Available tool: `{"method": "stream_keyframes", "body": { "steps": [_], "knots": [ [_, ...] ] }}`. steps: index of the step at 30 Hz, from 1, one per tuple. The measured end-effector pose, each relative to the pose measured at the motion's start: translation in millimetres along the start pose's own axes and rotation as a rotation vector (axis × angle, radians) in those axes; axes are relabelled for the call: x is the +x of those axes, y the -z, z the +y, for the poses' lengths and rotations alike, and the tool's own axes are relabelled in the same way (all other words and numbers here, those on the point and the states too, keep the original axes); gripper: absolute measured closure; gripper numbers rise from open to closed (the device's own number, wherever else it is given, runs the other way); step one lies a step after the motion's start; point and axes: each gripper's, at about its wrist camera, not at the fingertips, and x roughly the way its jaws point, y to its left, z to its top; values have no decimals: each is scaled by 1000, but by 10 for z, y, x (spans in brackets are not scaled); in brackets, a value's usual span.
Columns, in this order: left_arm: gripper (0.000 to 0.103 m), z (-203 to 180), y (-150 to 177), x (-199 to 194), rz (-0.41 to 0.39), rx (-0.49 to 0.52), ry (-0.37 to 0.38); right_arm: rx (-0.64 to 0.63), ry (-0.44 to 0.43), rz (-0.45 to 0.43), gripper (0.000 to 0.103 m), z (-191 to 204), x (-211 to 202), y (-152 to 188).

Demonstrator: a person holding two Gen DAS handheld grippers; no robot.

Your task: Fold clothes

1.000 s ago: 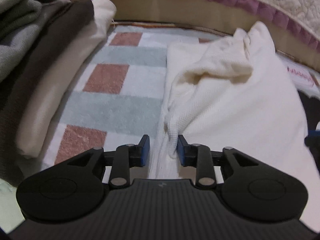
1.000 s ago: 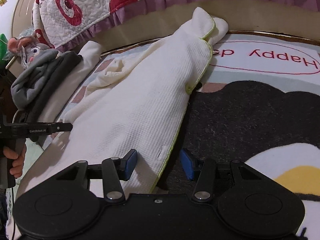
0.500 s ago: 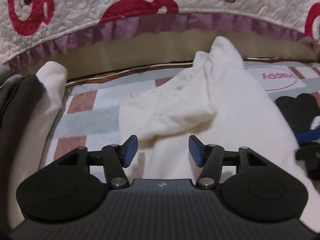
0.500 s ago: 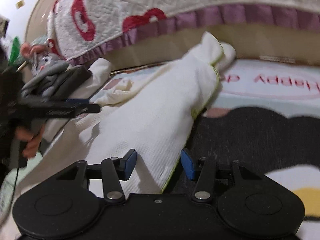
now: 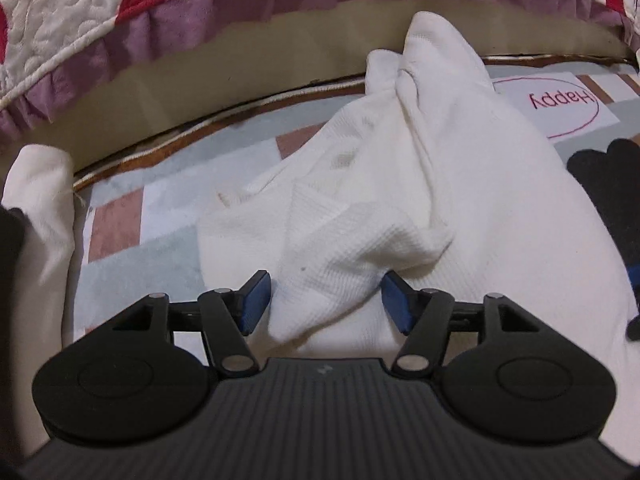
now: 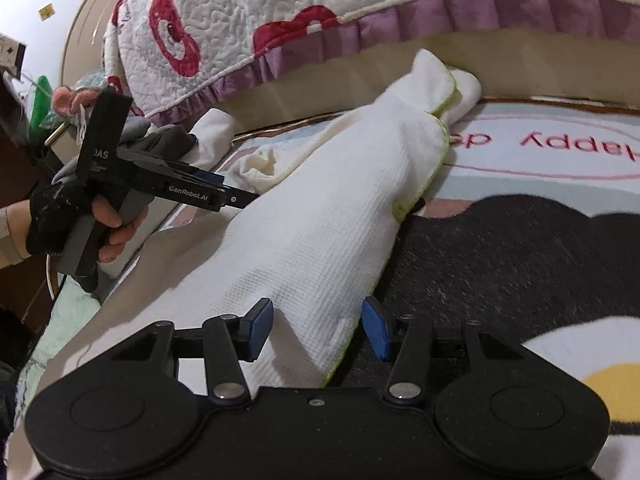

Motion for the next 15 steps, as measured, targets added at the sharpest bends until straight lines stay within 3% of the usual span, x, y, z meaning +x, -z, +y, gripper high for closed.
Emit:
{"method": "stream_keyframes", "body": {
  "steps": [1, 6, 7, 9, 11, 12, 15],
  "knots": [
    [98, 30, -34, -15, -15, -31, -2, 18, -11, 12, 48, -16, 13, -7],
    [97, 497, -308, -55, -109, -293, -119, 37, -48, 50, 47, -30, 86, -67],
    [96, 592, -342, -27, -104, -328, -145, 32, -46, 50, 47, -28, 85, -67],
    [82, 701, -378, 22, -94, -360, -224, 38, -47, 60, 47, -45, 79, -67],
    [58, 746, -360, 24, -108, -375, -318, 43, -50, 70, 47, -57, 73, -61],
    [53, 762, -324, 7, -124, -379, -332, 40, -50, 72, 47, -64, 59, -58],
    [51, 768, -168, -37, -110, -386, -240, 18, -47, 79, 47, -49, 39, -59]
  ]
}}
